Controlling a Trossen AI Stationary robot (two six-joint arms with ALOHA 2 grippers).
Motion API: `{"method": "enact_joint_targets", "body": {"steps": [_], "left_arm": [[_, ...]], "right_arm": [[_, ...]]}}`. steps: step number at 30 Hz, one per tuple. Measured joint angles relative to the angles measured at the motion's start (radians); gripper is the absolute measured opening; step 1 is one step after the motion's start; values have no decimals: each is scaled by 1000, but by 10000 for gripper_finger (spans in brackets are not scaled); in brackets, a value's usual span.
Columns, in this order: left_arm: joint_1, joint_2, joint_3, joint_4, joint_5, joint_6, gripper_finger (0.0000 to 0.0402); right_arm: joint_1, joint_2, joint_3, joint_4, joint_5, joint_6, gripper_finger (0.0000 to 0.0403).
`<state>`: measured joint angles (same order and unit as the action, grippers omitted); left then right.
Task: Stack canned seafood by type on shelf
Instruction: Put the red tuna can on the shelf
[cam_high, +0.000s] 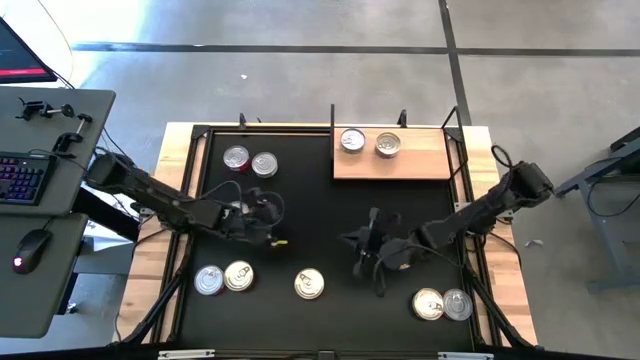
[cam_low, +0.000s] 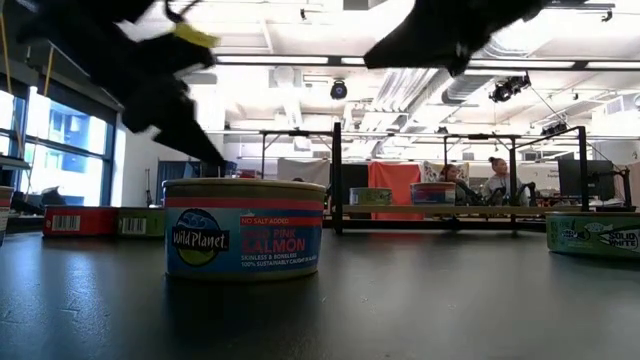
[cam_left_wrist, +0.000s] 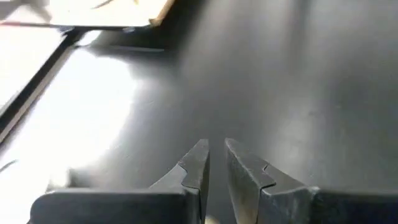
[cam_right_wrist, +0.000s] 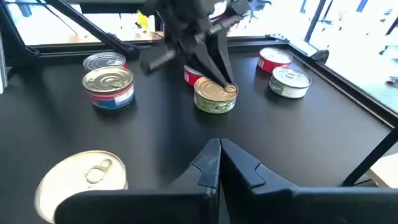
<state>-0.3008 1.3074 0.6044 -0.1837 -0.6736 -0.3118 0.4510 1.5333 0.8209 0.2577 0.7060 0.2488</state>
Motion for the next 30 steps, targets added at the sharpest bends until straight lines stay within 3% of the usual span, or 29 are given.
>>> {"method": "enact_joint_targets", "body": {"steps": [4,9,15,21,23,26,30], "left_arm": [[-38,-88,0,-149,-23,-145,32],[-71,-99,0,-178,-8,-305,31],[-89,-8,0,60,-11,-332,31],[-112,119,-1,500,4,-144,30],[-121,161,-1,629,27,-90,30],[-136,223,-1,808,40,-38,30],[-150,314,0,969,41,-16,30]], "right_arm": [[-14,0,-101,176,-9,-8,0],[-40,0,-171,224,-80,42,0],[-47,0,-182,229,-162,24,28],[-50,-46,-182,220,-167,-155,114],[-49,-84,-169,156,-172,-160,145],[-27,-162,-110,-80,-221,-146,180],[32,-232,12,-458,-237,2,191]]}}
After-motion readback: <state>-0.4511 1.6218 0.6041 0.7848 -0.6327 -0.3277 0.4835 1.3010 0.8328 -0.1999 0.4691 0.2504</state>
